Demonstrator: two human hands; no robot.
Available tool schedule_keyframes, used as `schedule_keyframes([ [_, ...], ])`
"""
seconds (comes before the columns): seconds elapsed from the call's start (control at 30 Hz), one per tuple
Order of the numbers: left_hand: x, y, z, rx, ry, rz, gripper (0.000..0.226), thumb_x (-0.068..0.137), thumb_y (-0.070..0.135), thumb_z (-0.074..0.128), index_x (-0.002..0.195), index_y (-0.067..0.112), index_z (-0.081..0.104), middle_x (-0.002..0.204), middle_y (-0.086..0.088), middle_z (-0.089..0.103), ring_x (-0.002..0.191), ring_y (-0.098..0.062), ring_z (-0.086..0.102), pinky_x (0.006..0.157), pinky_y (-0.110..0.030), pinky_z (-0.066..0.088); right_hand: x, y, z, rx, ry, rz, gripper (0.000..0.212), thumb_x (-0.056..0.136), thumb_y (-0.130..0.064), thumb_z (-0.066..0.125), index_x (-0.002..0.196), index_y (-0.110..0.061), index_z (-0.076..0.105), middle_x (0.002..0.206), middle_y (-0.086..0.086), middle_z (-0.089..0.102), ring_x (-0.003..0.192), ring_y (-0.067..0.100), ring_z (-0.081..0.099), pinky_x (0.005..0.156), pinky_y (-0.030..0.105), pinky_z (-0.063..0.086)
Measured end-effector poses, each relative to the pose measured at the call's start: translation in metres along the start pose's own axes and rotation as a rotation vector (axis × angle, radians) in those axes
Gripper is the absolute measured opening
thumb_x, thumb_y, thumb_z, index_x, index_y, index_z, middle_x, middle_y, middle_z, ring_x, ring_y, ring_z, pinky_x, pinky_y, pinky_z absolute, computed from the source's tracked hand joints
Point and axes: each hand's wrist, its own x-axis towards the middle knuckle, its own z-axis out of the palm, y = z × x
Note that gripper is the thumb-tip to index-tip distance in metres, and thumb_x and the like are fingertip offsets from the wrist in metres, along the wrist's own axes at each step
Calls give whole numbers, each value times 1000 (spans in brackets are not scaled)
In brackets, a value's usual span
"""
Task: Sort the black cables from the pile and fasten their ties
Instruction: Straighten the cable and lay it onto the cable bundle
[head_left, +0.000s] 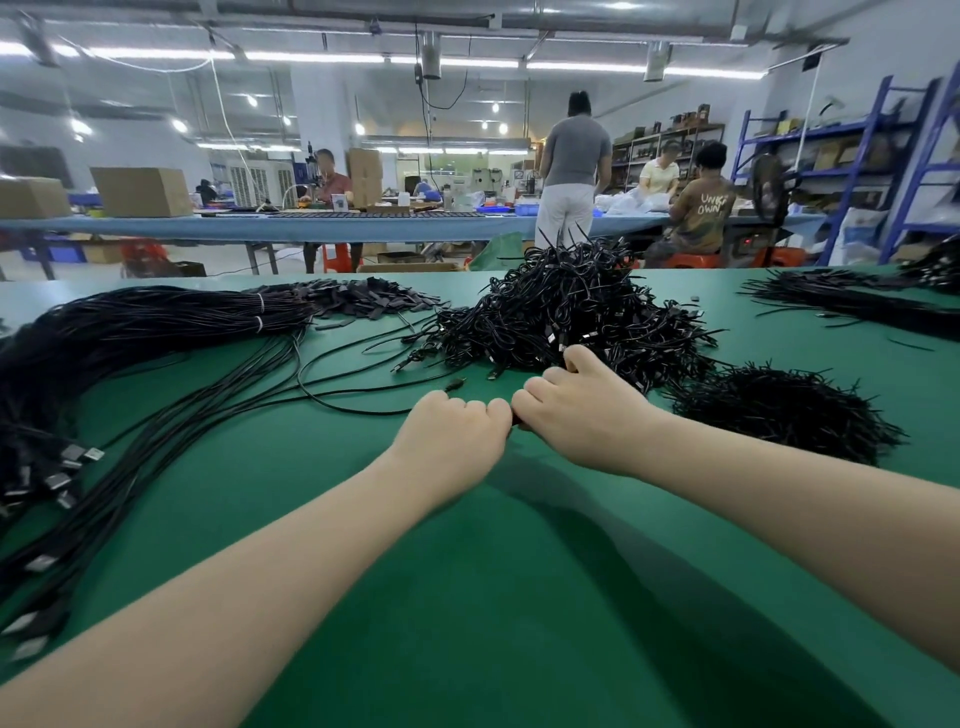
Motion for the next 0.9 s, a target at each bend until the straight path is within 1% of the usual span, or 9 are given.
schedule_keyframes([
  [0.07,-1,7,-1,-63,-52,-93,31,61,21,80,60,18,49,43,4,50,34,-17,50,44,-22,23,0,10,5,-48,41,50,16,89,-39,55,95,-25,60,83,-8,62,76,17,62,76,32,41],
  [0.17,-13,7,13,-350,-155,-398,21,100,28,41,83,17,35,73,1,55,66,-28,60,56,-32,31,-3,49,16,147,-266,318,49,88,-57,52,129,-30,48,117,-4,60,109,21,57,91,41,35],
  [0.27,-19,-1,24,-795,-161,-550,29,104,26,30,77,16,27,70,0,40,64,-24,42,59,-36,28,-21,89,27,244,-598,445,41,90,-55,51,128,-38,54,122,-9,61,116,20,53,99,44,31],
  [0.33,-16,-4,23,-967,-149,-569,33,104,26,31,73,16,26,67,-1,39,58,-19,34,57,-36,26,-33,99,37,263,-775,405,38,90,-52,55,126,-38,57,120,-14,61,116,17,54,101,43,32],
  [0.4,-14,-8,23,-1067,-175,-575,32,104,27,30,74,14,28,69,-4,41,60,-20,33,61,-36,30,-40,96,43,255,-866,346,32,91,-48,55,120,-36,62,115,-16,63,111,14,56,100,41,34],
  [0.47,-15,-13,24,-1119,-187,-600,31,103,27,31,76,12,31,72,-7,43,63,-21,34,64,-36,32,-46,91,50,156,-808,270,18,93,-38,52,99,-30,66,95,-13,65,96,14,60,93,35,41],
  [0.57,-16,-16,25,-1215,-158,-684,29,101,28,34,78,12,36,71,-6,41,61,-18,33,61,-33,31,-50,85,58,9,-680,198,24,90,-23,49,67,-22,47,67,-9,51,74,18,56,73,28,43],
  [0.7,-15,-15,27,-1321,-160,-748,30,100,29,35,74,14,37,68,-1,42,61,-17,34,61,-31,31,-44,85,63,-23,-727,222,30,87,-13,51,62,-20,37,64,-8,48,66,18,54,55,25,40],
  [0.9,-16,-17,31,-1471,-188,-807,34,100,32,36,70,18,39,65,2,41,60,-17,33,67,-34,29,-40,91,57,-56,-806,190,26,86,-10,50,63,-18,40,64,-8,47,62,17,50,48,24,36],
])
